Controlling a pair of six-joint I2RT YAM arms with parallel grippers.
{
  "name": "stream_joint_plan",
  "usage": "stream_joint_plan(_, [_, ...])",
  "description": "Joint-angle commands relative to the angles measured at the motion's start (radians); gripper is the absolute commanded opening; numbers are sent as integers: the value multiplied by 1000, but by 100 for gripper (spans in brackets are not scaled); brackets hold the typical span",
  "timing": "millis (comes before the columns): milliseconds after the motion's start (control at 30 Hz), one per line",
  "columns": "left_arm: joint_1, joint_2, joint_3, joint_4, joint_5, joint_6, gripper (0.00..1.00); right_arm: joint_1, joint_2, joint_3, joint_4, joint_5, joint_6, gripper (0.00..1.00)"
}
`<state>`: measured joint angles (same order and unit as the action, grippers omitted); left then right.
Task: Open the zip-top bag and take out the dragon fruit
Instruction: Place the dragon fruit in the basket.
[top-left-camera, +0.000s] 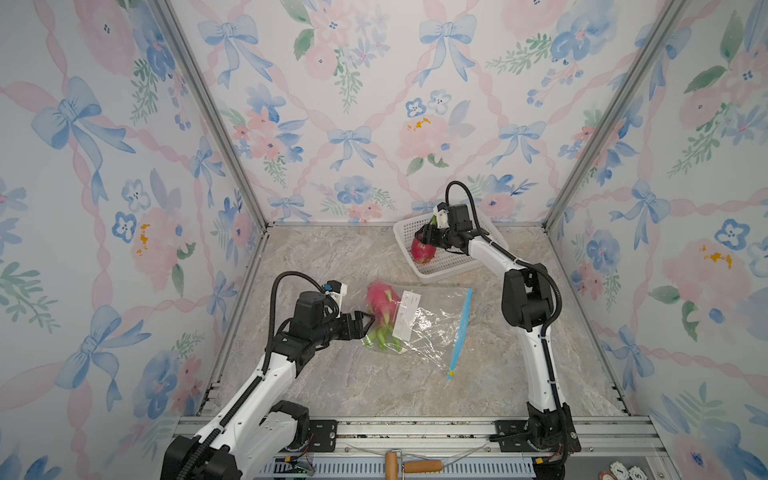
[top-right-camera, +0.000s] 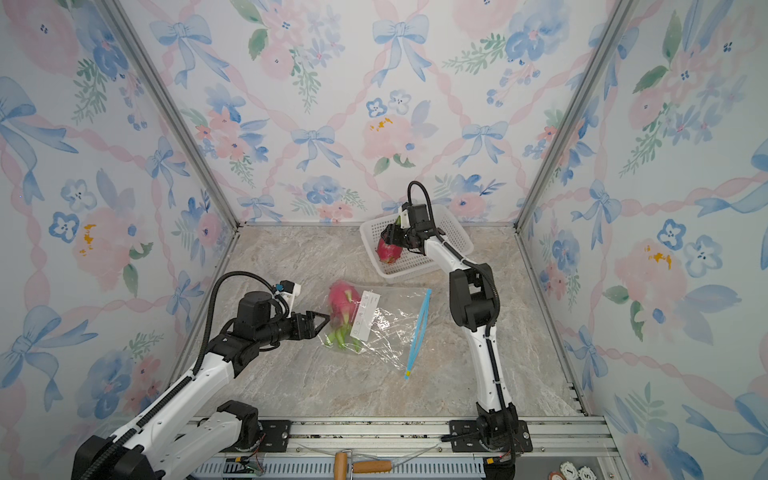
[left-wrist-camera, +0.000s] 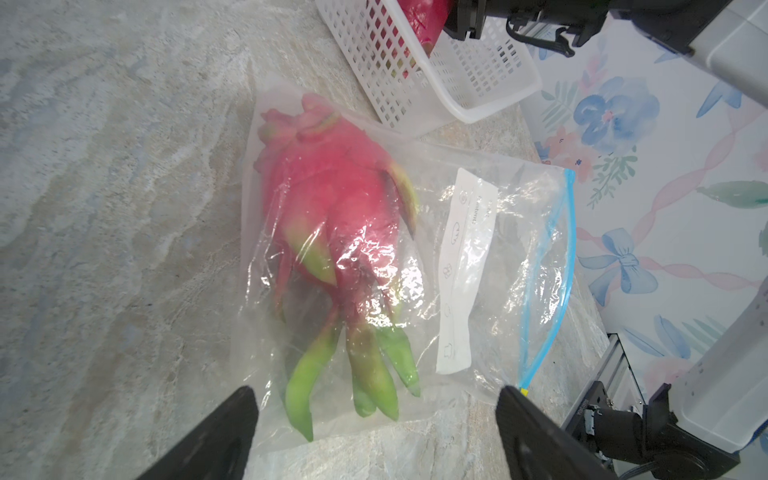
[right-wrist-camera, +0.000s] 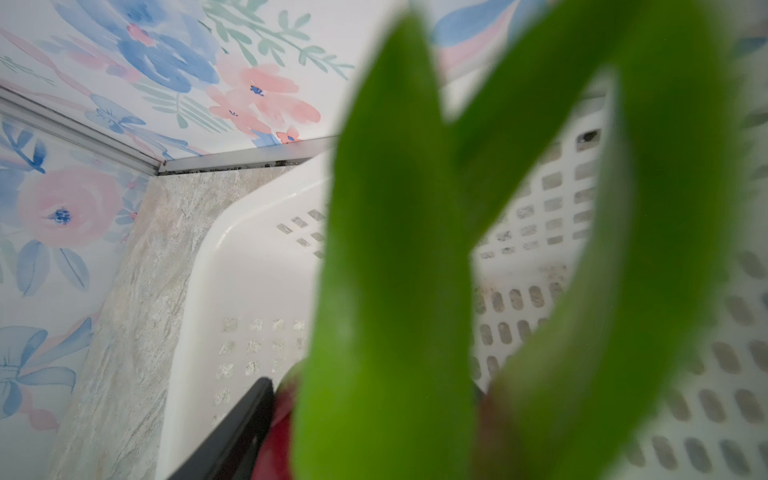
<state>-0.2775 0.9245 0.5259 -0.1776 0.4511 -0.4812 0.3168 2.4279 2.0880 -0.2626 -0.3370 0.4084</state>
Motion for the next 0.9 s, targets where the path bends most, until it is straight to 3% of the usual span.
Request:
stream_joint_plan(0, [13, -29, -32, 32, 11, -27, 98, -3, 34, 72, -92, 38, -31, 71])
stream_joint_plan(100, [21, -41, -46, 43, 10, -55, 98, -2, 51, 103, -133, 46, -30, 76])
stream_joint_plan(300, [35, -38, -47, 20, -12, -90, 98, 6, 57, 154, -205, 81, -40, 97])
stream_joint_plan(467, [41, -66, -18, -58, -96, -100, 98, 10, 24, 184, -258, 141, -57, 96])
stream_joint_plan(867, [44, -115, -29, -58, -75, -104, 98, 37, 33, 404, -523, 352, -221, 96])
